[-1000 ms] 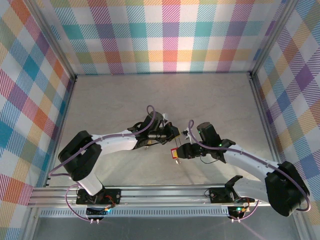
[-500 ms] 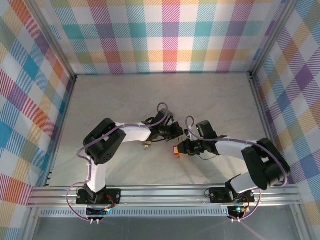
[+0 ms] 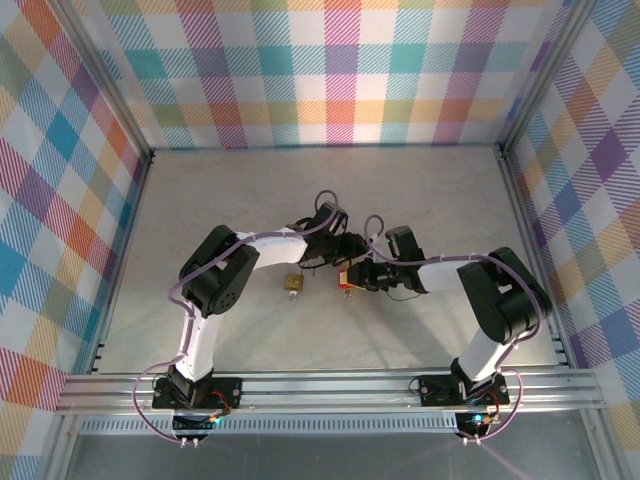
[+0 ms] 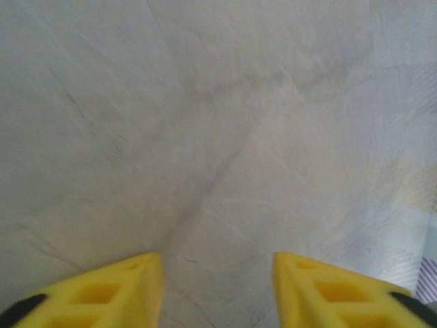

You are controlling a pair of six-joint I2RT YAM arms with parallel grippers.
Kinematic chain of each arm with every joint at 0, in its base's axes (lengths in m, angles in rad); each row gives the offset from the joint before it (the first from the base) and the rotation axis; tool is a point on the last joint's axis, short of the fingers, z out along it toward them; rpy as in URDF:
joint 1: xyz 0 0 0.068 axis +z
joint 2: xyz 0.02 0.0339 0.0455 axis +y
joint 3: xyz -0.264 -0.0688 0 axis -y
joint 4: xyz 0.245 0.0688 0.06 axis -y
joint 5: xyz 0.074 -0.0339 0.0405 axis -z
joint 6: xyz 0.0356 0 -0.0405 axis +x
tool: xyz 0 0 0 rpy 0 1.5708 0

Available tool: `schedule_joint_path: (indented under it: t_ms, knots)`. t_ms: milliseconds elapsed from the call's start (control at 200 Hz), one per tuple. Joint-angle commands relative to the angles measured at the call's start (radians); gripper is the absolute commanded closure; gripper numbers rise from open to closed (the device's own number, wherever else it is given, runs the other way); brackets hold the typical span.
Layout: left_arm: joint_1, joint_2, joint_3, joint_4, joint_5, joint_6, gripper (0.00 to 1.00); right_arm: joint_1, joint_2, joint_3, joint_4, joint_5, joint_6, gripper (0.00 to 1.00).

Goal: Unlock with the key

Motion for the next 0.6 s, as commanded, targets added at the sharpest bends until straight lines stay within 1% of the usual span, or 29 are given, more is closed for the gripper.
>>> schedule_joint_path:
  t_ms: [0, 90, 185, 265, 390, 545, 580, 595]
  knots:
    - [0.054, -0.034, 0.048, -0.104, -0.107, 0.050, 0.37, 0.025, 0.062, 0.012, 0.005, -0.055, 0.034, 1.00]
    - [0.088, -0.078, 0.080, -0.160, -0.128, 0.069, 0.24, 0.025, 0.092, 0.027, 0.010, -0.053, 0.047, 1.00]
    - [0.113, -0.113, 0.110, -0.206, -0.140, 0.087, 0.15, 0.024, 0.123, 0.043, 0.013, -0.054, 0.057, 1.00]
    - [0.129, -0.129, 0.126, -0.237, -0.137, 0.090, 0.14, 0.025, 0.145, 0.053, 0.018, -0.058, 0.063, 1.00]
    - [0.146, -0.164, 0.112, -0.242, -0.147, 0.086, 0.13, 0.025, 0.178, 0.069, 0.027, -0.066, 0.068, 1.00]
    - [0.160, -0.264, 0.061, -0.251, -0.163, 0.087, 0.11, 0.026, 0.214, 0.083, 0.018, -0.072, 0.074, 1.00]
    - [0.160, -0.290, 0.055, -0.251, -0.172, 0.092, 0.10, 0.026, 0.223, 0.088, 0.015, -0.074, 0.079, 0.96]
    - [0.160, -0.302, 0.052, -0.284, -0.175, 0.094, 0.09, 0.026, 0.225, 0.089, 0.015, -0.073, 0.081, 0.94]
